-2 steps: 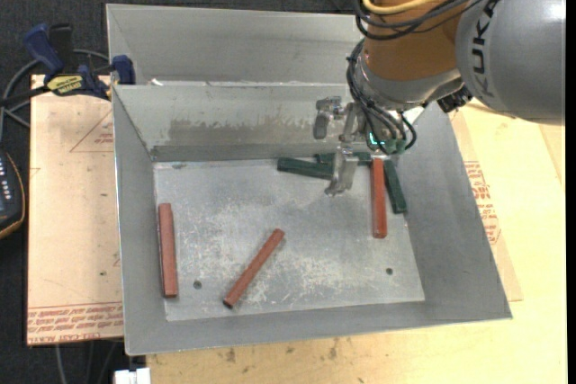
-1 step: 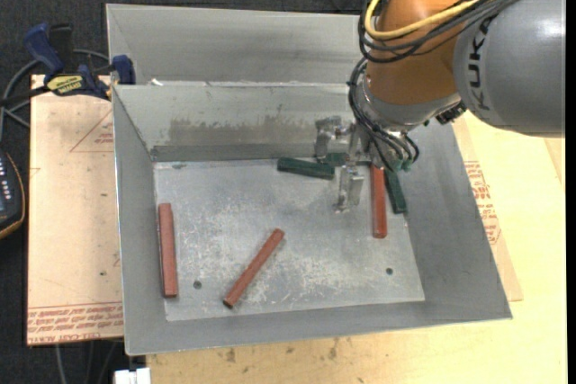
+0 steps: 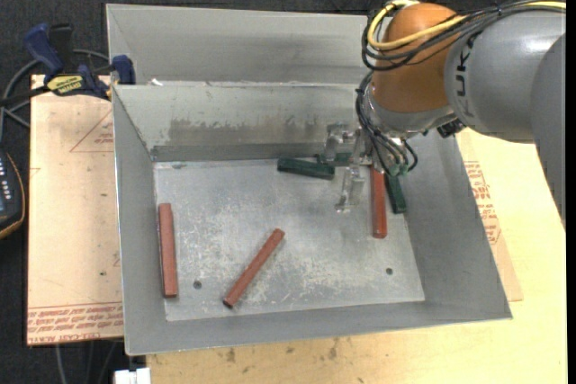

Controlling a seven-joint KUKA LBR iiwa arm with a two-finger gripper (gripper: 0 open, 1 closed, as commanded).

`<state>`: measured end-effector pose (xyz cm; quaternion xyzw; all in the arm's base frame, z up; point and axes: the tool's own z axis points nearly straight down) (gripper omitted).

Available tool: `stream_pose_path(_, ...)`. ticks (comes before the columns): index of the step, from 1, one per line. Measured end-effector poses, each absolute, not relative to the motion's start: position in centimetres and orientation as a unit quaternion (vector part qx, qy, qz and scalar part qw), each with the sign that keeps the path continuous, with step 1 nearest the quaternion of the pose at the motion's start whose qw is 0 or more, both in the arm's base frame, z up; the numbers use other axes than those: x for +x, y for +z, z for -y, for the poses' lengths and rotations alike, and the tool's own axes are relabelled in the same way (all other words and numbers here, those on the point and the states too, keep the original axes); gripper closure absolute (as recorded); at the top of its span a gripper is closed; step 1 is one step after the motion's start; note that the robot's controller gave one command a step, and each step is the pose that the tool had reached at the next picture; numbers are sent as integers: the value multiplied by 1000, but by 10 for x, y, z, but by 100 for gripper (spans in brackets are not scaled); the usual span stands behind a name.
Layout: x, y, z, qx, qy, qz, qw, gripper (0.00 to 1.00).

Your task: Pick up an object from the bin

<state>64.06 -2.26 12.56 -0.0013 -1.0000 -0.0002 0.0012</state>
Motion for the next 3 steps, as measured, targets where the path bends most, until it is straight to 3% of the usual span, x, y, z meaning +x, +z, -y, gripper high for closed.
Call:
stream_pose_path(1, 655, 77, 17, -10, -1, 1000, 0, 0)
stream_pose_path(2, 655, 80, 17, -10, -1, 1000, -1, 100)
stream_pose_path(3, 636, 223, 33, 183, 1, 983, -5, 100)
